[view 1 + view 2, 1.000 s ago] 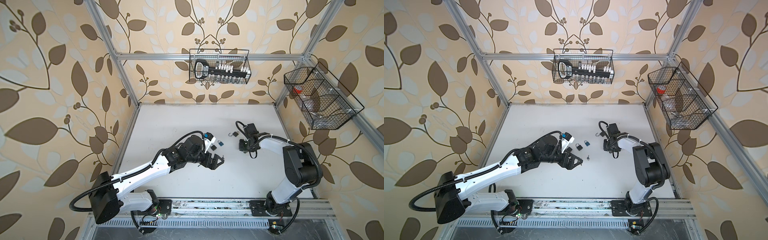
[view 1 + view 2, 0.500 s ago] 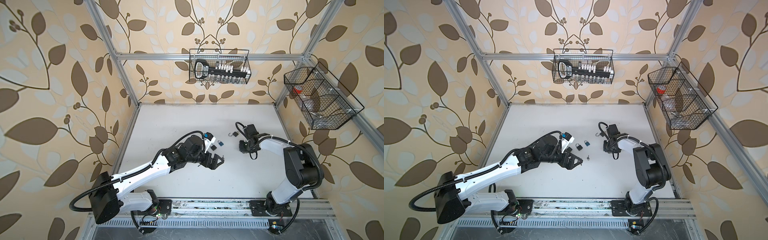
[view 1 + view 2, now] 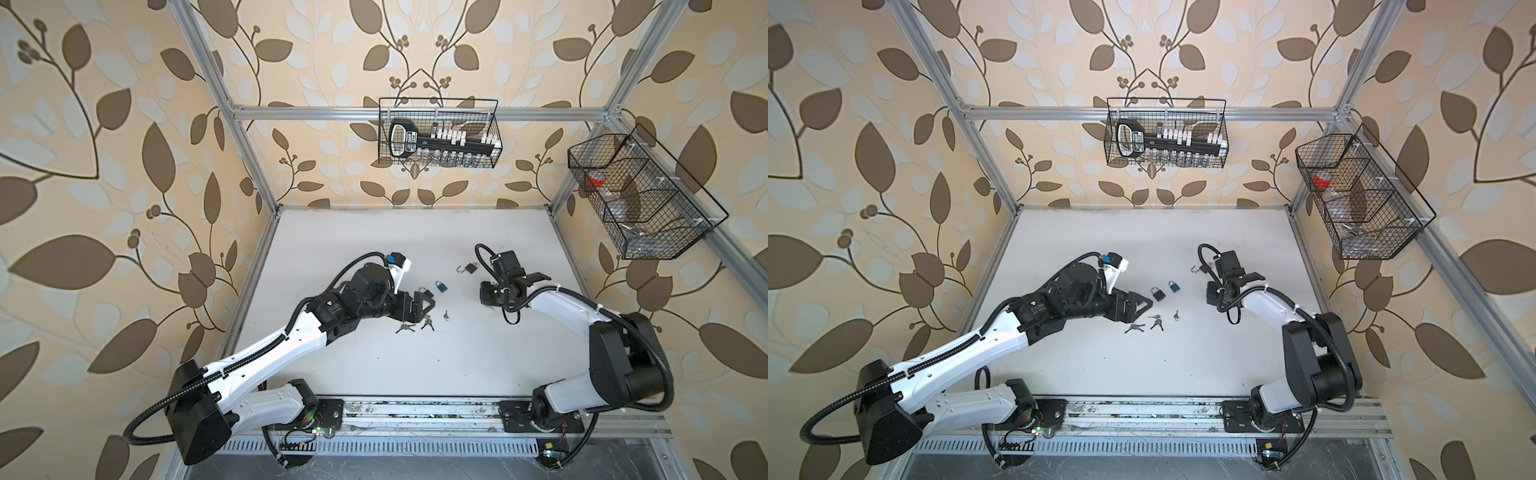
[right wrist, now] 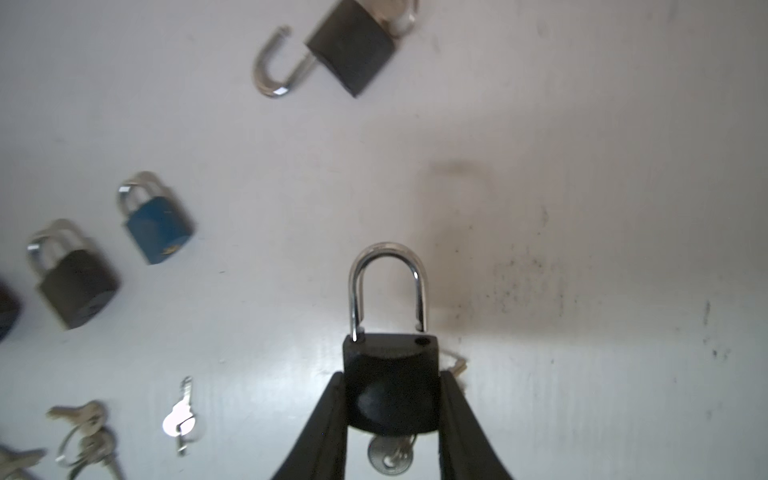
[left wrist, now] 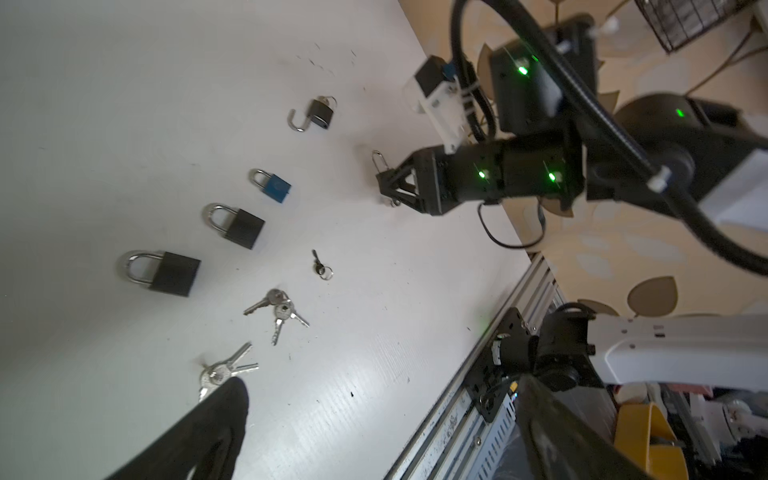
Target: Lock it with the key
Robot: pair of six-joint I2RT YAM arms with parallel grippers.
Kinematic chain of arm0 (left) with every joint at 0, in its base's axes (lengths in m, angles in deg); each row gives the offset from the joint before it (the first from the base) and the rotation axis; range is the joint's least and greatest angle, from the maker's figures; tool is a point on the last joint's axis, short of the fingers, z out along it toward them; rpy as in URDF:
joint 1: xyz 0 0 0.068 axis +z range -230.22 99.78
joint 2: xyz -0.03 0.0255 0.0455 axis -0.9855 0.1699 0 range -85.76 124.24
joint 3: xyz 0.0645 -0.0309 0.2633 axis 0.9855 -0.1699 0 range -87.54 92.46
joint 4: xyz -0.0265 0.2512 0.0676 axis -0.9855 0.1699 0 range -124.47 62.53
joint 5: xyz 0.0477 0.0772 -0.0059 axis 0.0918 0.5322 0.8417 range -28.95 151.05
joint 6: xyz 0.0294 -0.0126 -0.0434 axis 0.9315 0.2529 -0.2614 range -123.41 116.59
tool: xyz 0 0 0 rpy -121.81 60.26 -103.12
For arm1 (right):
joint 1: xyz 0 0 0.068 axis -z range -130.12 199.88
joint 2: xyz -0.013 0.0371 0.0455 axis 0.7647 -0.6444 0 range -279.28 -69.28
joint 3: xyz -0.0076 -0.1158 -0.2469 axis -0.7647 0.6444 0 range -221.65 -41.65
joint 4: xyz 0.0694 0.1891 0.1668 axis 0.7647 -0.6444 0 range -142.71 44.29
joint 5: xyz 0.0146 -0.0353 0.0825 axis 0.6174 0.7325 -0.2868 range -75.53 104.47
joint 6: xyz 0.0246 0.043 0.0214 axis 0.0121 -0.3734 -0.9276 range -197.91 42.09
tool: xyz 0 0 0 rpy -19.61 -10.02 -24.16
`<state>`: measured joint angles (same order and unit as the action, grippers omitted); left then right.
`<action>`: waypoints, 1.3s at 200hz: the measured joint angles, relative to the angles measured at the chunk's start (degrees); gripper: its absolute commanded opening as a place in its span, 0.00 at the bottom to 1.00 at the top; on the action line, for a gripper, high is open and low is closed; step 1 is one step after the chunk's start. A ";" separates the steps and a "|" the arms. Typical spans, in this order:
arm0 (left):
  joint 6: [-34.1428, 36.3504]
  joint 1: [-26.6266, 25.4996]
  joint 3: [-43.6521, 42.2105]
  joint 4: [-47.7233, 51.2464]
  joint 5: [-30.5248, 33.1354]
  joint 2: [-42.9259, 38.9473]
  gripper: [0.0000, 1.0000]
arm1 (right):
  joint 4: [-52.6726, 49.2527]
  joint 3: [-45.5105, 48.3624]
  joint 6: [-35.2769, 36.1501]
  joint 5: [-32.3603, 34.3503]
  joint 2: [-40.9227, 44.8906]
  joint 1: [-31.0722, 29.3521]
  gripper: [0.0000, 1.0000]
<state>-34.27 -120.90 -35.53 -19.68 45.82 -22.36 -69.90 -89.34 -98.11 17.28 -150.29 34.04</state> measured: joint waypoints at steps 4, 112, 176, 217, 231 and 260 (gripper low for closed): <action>-0.57 0.85 0.00 0.07 -0.02 -0.26 0.99 | 0.39 0.39 -0.11 -0.37 1.53 -0.81 0.15; -6.01 5.16 0.11 -4.57 -7.74 -2.27 0.62 | 14.78 7.21 6.47 -8.81 22.03 -27.67 0.11; -7.10 5.03 0.74 -6.38 -11.52 2.49 0.50 | 18.71 5.79 7.89 -3.69 20.50 -36.06 0.09; -7.39 3.17 0.74 -6.45 -11.65 2.51 0.42 | 20.13 4.94 7.85 -1.68 19.50 -36.81 0.09; -7.41 2.73 0.74 -6.47 -11.67 2.54 0.38 | 20.35 4.83 7.76 -1.14 19.28 -37.16 0.09; -7.52 2.38 0.74 -6.49 -11.74 2.75 0.31 | 21.03 4.81 7.50 0.13 19.30 -37.53 0.09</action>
<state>-41.78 -118.52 -34.79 -26.17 34.09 -19.61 -48.87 -84.53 -90.62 17.41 -130.99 -3.49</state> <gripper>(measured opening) 0.321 0.307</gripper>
